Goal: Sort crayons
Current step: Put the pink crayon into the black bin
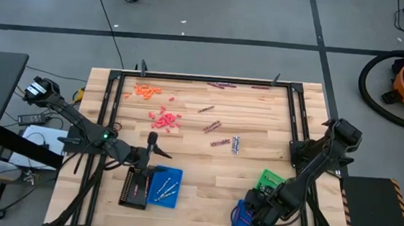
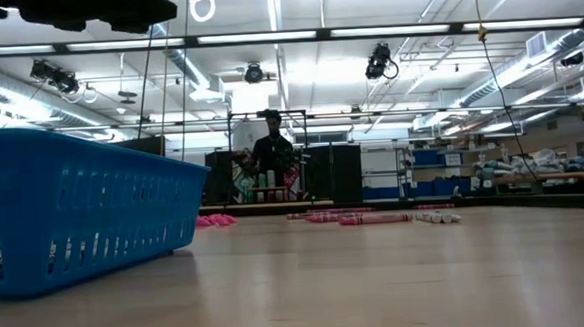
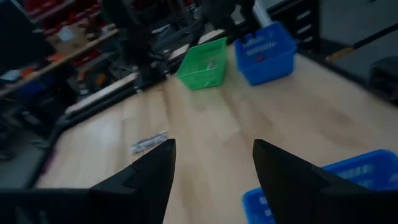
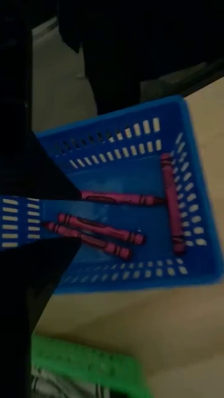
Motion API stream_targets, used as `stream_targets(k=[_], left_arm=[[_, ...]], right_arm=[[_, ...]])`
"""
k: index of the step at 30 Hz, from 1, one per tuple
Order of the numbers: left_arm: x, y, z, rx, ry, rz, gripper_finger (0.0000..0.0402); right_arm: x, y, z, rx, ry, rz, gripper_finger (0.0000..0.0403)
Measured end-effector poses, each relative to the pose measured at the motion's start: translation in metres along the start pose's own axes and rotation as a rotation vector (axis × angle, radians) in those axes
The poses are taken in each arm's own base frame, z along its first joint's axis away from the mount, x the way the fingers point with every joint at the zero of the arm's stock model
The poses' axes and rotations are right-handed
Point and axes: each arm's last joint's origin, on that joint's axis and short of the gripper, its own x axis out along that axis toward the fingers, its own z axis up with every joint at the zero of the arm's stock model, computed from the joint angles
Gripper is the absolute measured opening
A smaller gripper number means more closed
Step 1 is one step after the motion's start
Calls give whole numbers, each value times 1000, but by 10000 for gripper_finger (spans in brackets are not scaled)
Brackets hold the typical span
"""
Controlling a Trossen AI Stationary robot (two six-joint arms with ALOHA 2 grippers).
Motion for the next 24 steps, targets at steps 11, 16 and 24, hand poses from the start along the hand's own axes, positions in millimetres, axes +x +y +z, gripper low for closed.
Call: stream_targets(k=[11, 16, 24], left_arm=[[5, 20, -8, -32, 95, 233, 226], [7, 27, -18, -14, 170, 224, 226], [10, 43, -32, 52, 288, 271, 226]], right_arm=[[-20, -30, 42, -89, -197, -197, 113], [-24, -48, 76, -152, -234, -277, 113], [-31, -81, 128, -317, -248, -387, 113]])
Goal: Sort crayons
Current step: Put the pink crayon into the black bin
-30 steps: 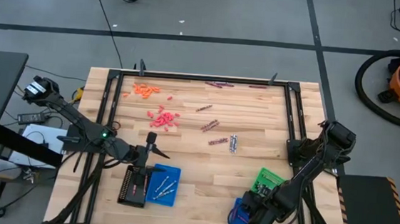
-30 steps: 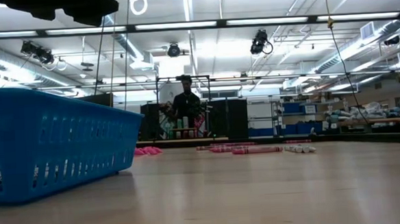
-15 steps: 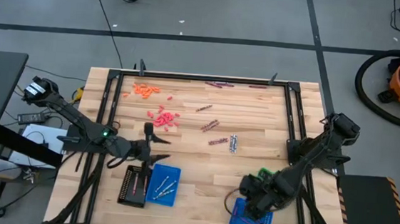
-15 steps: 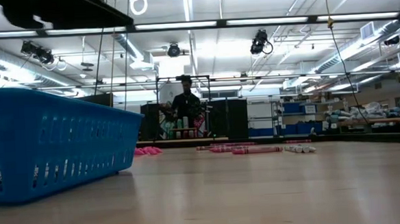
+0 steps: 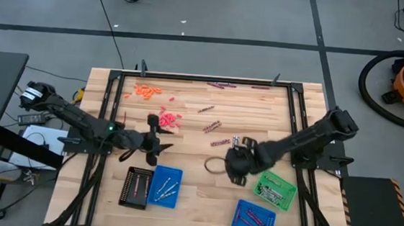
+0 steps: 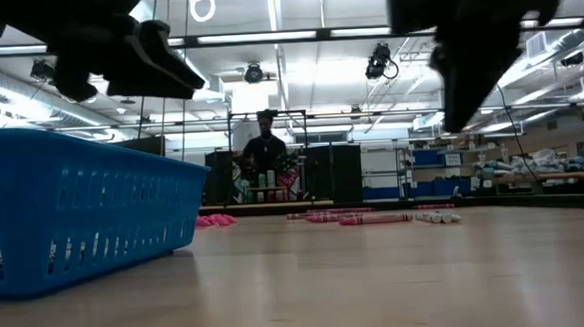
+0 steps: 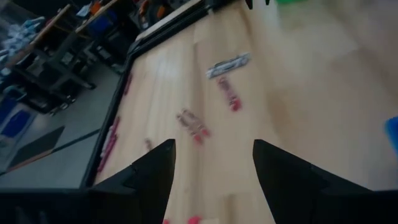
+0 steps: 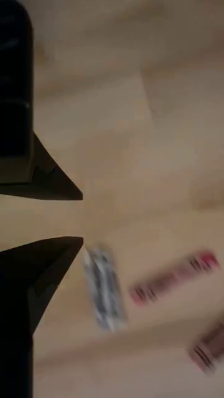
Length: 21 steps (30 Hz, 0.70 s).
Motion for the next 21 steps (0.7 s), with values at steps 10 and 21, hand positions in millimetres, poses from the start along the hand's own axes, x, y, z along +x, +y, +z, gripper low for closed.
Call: stream_targets(k=[10, 21], left_arm=[[12, 24, -10, -47, 63, 82, 226], [17, 15, -44, -91, -17, 44, 226]], right_arm=[[18, -57, 40, -152, -91, -75, 113], [33, -115, 74, -156, -226, -44, 113]])
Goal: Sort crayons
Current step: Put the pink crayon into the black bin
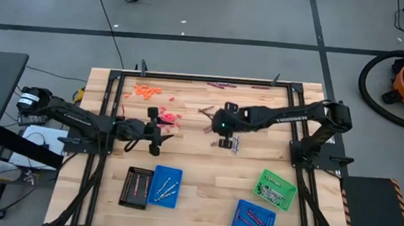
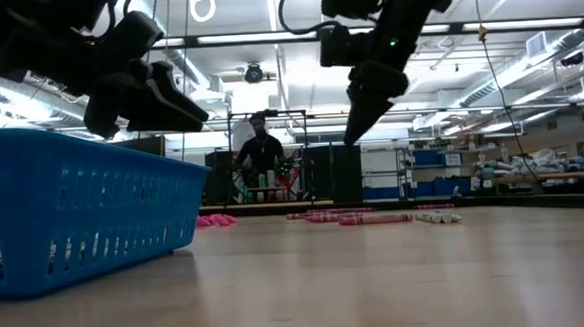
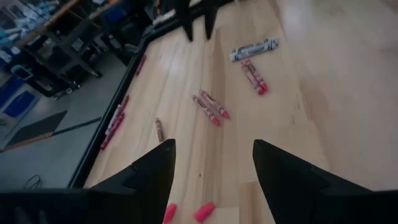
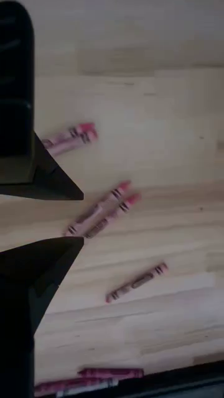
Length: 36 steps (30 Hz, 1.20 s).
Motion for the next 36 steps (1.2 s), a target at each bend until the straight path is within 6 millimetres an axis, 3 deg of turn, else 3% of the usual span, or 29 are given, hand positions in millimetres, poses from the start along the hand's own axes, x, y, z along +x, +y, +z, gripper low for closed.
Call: stream_targets(k=[6, 13, 25, 36], left_arm=[[-1, -4, -11, -3, -11, -2, 226], [-1, -4, -11, -2, -6, -5, 226], [-1, -4, -11, -15, -7, -5, 226], [-1, -4, -12, -12, 6, -9, 226]], right_arm=[[32, -20, 0, 1, -57, 55, 113], [65, -38, 8, 32, -133, -19, 113], [113, -74, 36, 77, -38, 25, 113], [126, -98, 34, 161, 47, 17, 113]])
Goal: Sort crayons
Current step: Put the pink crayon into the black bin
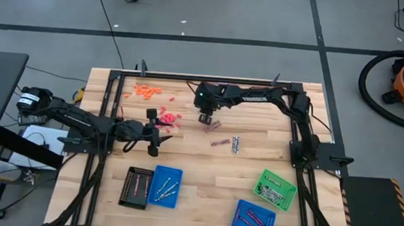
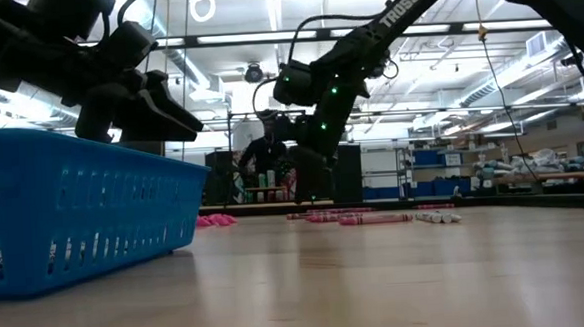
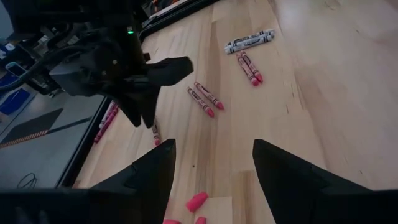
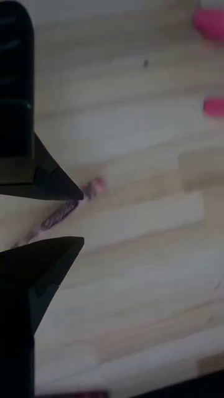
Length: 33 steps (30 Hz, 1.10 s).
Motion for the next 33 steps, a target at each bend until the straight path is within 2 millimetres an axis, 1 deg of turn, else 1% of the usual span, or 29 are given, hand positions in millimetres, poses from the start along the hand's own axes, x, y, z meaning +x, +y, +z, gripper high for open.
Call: stream_targets(k=[3, 5, 9, 16, 20, 26, 33], left_arm=[[0, 0, 0, 0, 1, 0, 226], [0, 0, 0, 0, 1, 0, 226], [0, 0, 0, 2, 3, -1, 226], [0, 0, 0, 2, 4, -2, 226], [0, 0, 0, 3, 5, -2, 226], [0, 0, 0, 2, 4, -1, 226], [0, 0, 0, 2, 5, 0, 226]], right_arm=[[1, -7, -2, 25, 5, 0, 113], [5, -10, -3, 36, 8, 22, 113], [15, -9, -11, 60, 61, 55, 113], [17, -8, -13, 83, 85, 61, 109], [16, -7, -16, 112, 112, 87, 83], [15, -6, -17, 115, 121, 114, 20], [15, -5, -17, 124, 124, 117, 19]])
